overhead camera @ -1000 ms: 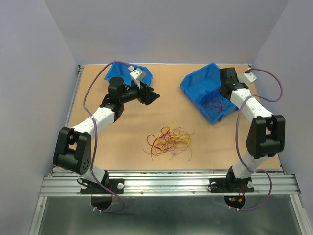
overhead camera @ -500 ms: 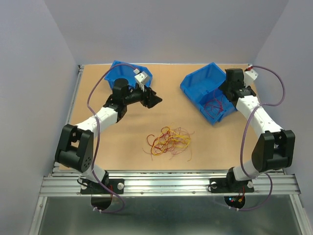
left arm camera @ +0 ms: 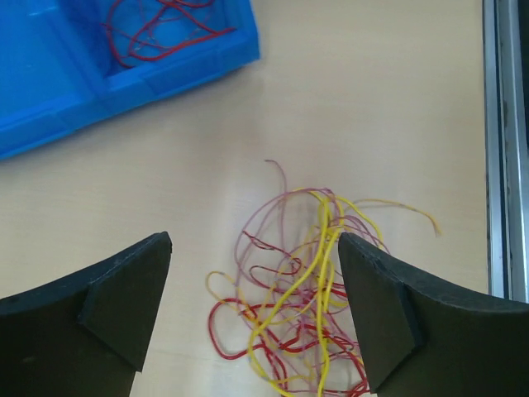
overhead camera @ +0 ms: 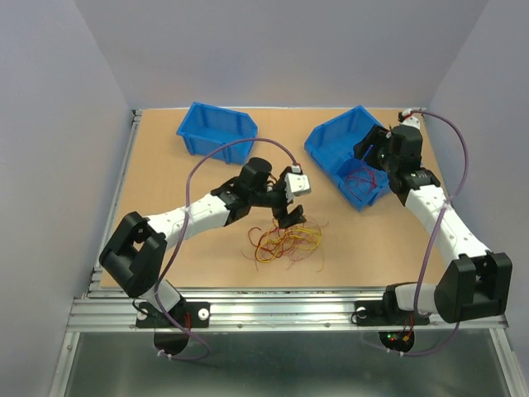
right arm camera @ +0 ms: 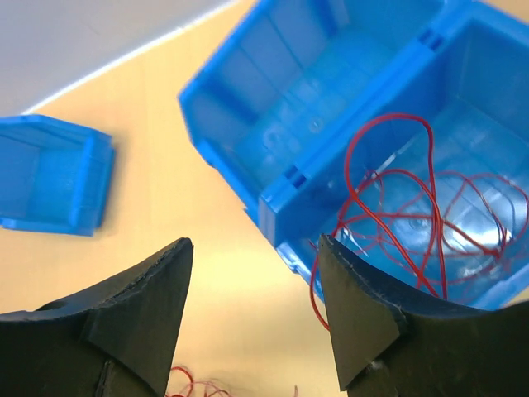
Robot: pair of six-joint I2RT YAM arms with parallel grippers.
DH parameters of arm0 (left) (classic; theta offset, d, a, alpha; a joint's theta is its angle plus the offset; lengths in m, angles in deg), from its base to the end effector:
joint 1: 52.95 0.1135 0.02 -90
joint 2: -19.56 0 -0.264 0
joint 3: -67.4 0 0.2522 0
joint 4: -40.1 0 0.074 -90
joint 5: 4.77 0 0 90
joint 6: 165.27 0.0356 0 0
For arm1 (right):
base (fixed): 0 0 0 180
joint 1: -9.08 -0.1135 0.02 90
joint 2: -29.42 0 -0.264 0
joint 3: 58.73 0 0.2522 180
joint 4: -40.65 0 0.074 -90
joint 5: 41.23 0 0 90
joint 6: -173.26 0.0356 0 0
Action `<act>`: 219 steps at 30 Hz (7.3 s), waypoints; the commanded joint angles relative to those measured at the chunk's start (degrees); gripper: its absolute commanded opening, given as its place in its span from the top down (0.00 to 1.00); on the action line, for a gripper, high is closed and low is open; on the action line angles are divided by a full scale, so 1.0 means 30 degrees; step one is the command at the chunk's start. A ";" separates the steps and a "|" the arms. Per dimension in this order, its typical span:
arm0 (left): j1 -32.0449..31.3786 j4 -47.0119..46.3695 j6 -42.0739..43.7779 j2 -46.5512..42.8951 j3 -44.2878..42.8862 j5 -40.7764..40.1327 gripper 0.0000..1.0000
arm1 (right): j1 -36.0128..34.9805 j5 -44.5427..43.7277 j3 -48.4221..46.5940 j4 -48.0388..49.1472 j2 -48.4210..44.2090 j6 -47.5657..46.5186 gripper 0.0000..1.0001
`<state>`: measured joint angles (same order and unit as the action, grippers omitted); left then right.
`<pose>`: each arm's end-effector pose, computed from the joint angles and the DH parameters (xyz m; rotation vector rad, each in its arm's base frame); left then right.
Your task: Untangle the cables
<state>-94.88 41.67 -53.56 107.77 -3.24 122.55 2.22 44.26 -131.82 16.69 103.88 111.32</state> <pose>0.2451 -0.2492 0.2677 1.3685 1.3529 -0.8557 0.2985 0.0331 0.3150 0.4220 1.9805 0.3085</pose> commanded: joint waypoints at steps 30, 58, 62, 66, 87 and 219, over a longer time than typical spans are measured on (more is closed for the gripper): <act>-0.1025 -0.0623 0.0411 -0.2414 -0.0494 -0.8545 1.00 | -0.0235 1.0489 0.3777 1.0772 -0.1586 -0.0769 0.31; 0.0677 0.6113 -0.1758 -0.5554 -0.8988 -0.5439 1.00 | -0.8350 1.2753 0.4923 1.6405 0.0055 -0.4869 0.20; 0.0676 0.6142 -0.2198 -0.5378 -0.9105 -0.4883 1.00 | -0.8702 1.2783 0.4777 1.6436 0.0113 -0.4693 0.42; 0.0677 0.6638 -0.2404 -0.5056 -1.0186 -0.6371 1.00 | -0.8702 1.2346 0.4689 1.6173 0.0230 -0.4839 0.82; 0.0648 0.2978 -0.2288 -0.9769 -1.8101 -2.0795 1.00 | -0.8702 0.4783 -0.0936 0.7941 0.7321 -0.2113 0.99; 1.0579 0.2450 0.7528 0.7486 -1.3356 -1.1978 0.37 | -0.9523 0.1592 0.5685 1.3418 -0.4165 -0.6275 0.22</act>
<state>-63.08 47.62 -33.63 132.71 -42.19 81.81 -26.25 49.79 -115.45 53.52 91.05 93.46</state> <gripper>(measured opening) 0.546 0.777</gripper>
